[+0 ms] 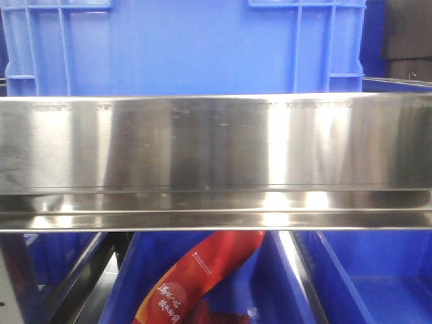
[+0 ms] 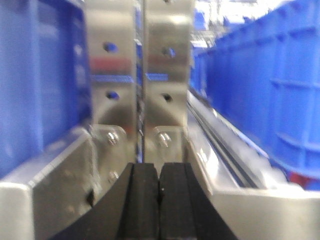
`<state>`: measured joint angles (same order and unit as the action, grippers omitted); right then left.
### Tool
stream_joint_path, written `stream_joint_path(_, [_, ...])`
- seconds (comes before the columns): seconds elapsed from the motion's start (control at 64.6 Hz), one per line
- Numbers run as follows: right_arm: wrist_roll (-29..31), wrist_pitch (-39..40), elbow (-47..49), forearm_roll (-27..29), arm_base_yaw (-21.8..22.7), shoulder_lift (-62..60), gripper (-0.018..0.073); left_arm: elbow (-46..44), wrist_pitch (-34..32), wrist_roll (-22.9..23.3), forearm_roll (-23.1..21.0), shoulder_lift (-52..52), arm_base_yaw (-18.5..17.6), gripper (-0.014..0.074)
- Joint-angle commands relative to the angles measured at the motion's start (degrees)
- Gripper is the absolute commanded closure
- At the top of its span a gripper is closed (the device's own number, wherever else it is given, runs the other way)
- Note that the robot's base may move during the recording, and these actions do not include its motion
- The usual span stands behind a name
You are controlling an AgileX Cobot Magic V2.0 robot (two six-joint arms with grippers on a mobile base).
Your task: Grab block from conveyor and place in blue bin
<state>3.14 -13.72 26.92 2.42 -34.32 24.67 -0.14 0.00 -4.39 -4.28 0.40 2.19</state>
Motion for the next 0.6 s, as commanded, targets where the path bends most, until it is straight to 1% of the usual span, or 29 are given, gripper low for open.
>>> stream_joint_path(0.0, [0.1, 1.4, 0.1, -0.4, 0.0, -0.2, 0.0721, 0.1, -2.1, 0.2, 0.0, -0.4, 0.2, 0.0707])
stream_joint_path(0.588, [0.1, 1.7, 0.1, -0.4, 0.0, -0.2, 0.0721, 0.1, -2.1, 0.2, 0.0, -0.4, 0.2, 0.0707])
